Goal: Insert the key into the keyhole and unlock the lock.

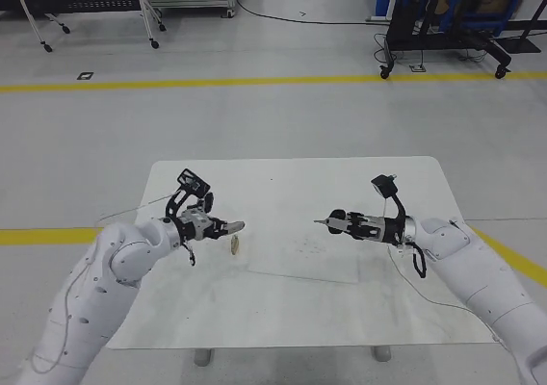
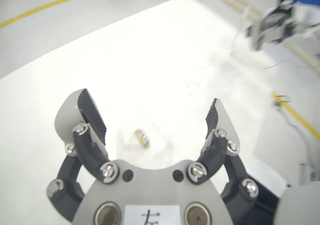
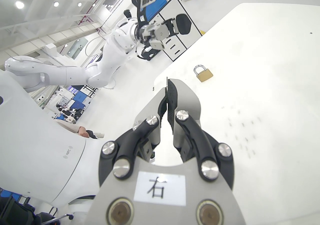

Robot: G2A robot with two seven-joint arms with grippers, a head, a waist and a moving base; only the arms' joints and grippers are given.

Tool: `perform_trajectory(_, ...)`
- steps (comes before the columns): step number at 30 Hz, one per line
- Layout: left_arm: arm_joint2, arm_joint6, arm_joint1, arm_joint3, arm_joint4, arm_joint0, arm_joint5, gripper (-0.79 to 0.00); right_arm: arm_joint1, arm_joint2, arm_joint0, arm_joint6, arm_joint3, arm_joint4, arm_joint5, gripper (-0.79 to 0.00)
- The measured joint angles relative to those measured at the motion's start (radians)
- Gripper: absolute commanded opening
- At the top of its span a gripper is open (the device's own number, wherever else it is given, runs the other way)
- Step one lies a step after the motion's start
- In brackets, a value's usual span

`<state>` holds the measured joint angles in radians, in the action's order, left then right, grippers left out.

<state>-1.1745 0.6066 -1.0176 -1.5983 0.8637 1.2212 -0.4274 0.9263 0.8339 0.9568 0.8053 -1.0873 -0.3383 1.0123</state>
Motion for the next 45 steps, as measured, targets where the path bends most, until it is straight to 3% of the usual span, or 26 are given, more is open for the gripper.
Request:
perform_trajectory(3,0.019,0.016,0.003,-0.066,0.142,0.074,0.033,0.0,0.0,0.0,0.0,0.0,0.0,0.0,0.0,-0.785)
perform_trajectory(7,0.063,0.043,-0.004,-0.049,0.169,0.063,0.044,-0.015,0.0,0.0,0.0,0.0,0.0,0.0,0.0,-0.785)
perform_trajectory(11,0.112,0.045,-0.016,-0.031,0.225,0.037,0.084,-0.163,0.0,0.0,0.0,0.0,0.0,0.0,0.0,-0.785)
perform_trajectory(15,0.143,0.045,-0.026,-0.015,0.23,0.019,0.108,-0.215,0.0,0.0,0.0,0.0,0.0,0.0,0.0,-0.785)
perform_trajectory(17,0.149,0.037,-0.031,0.002,0.217,0.007,0.123,-0.406,0.0,0.0,0.0,0.0,0.0,0.0,0.0,-0.785)
perform_trajectory(27,0.21,0.038,-0.061,0.11,0.195,-0.063,0.158,-0.514,0.0,0.0,0.0,0.0,0.0,0.0,0.0,-0.785)
perform_trajectory(29,0.214,0.036,-0.063,0.117,0.199,-0.066,0.159,-0.625,0.0,0.0,0.0,0.0,0.0,0.0,0.0,-0.785)
perform_trajectory(30,0.216,0.035,-0.064,0.12,0.201,-0.068,0.16,-0.785,0.0,0.0,0.0,0.0,0.0,0.0,0.0,-0.785)
perform_trajectory(45,0.221,0.046,-0.072,0.14,0.233,-0.075,0.142,-0.785,0.0,0.0,0.0,0.0,0.0,0.0,0.0,-0.785)
